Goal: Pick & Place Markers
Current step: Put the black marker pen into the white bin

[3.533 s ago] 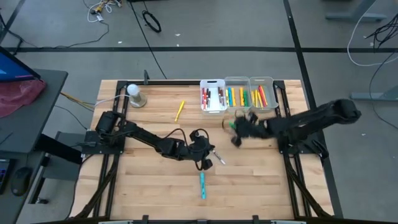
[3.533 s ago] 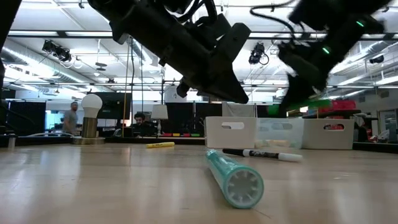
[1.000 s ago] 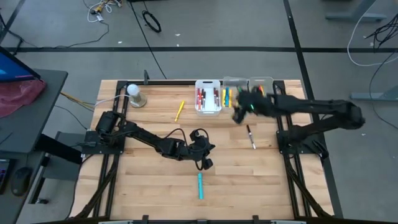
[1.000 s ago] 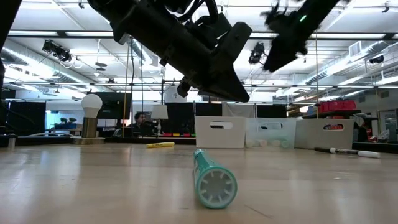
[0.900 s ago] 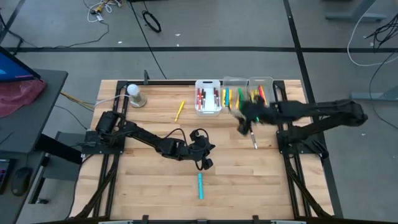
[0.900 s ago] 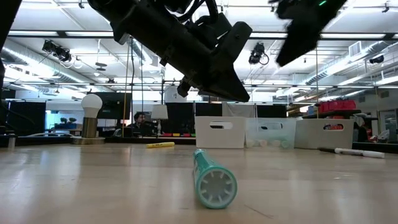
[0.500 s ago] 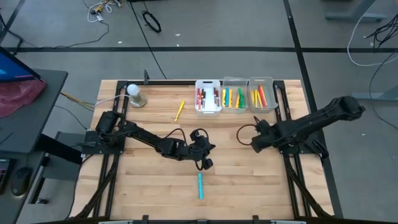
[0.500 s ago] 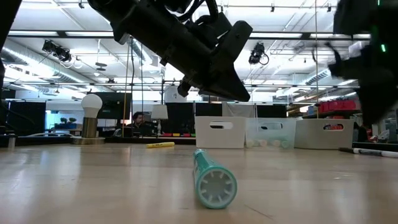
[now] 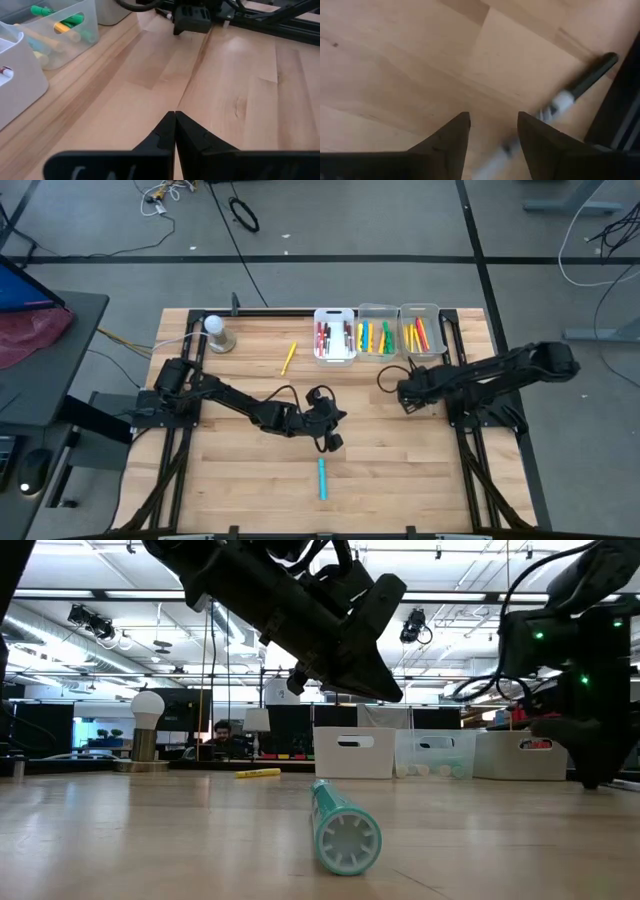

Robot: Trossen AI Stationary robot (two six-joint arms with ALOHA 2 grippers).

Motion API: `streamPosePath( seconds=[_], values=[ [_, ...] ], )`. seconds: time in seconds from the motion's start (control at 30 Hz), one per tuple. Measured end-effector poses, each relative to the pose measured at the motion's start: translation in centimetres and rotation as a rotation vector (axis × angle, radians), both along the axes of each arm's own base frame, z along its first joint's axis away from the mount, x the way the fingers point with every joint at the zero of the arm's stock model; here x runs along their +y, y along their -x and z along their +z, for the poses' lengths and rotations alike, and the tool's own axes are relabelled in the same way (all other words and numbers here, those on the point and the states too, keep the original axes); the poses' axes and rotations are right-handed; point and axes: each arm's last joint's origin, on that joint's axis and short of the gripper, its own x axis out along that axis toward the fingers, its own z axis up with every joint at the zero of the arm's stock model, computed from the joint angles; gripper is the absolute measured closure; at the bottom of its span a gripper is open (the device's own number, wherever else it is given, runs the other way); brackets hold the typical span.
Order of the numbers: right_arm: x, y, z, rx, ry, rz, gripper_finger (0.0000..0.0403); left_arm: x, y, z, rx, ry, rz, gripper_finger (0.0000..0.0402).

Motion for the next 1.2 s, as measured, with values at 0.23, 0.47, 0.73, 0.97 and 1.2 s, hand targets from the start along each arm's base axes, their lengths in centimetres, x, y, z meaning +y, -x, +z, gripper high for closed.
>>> streamPosePath(
  seconds=[0.23,0.47,0.73,0.97,1.2],
  values=[
    [-0.6,-0.2,-0.1,0.009,-0.043,0.031,0.0257,0.0,0.0,0.0,0.000,0.000,-0.001,0.0388],
    [-1.1,-1.8,2.8,-0.004,-0.032,0.122,0.0256,0.0,0.0,0.0,-0.001,0.001,0.000,0.0388],
    [-1.9,-1.6,2.6,0.168,-0.231,0.241,0.0238,0.0,0.0,0.1,-0.006,0.002,0.000,0.0388],
    [-1.3,-1.8,0.6,0.389,-0.332,0.355,0.0325,0.0,0.0,0.1,-0.007,0.002,-0.001,0.0388],
    [0.3,-2.3,-0.7,0.530,-0.360,0.459,0.0389,0.0,0.0,0.1,-0.009,0.002,0.001,0.0388]
  ],
)
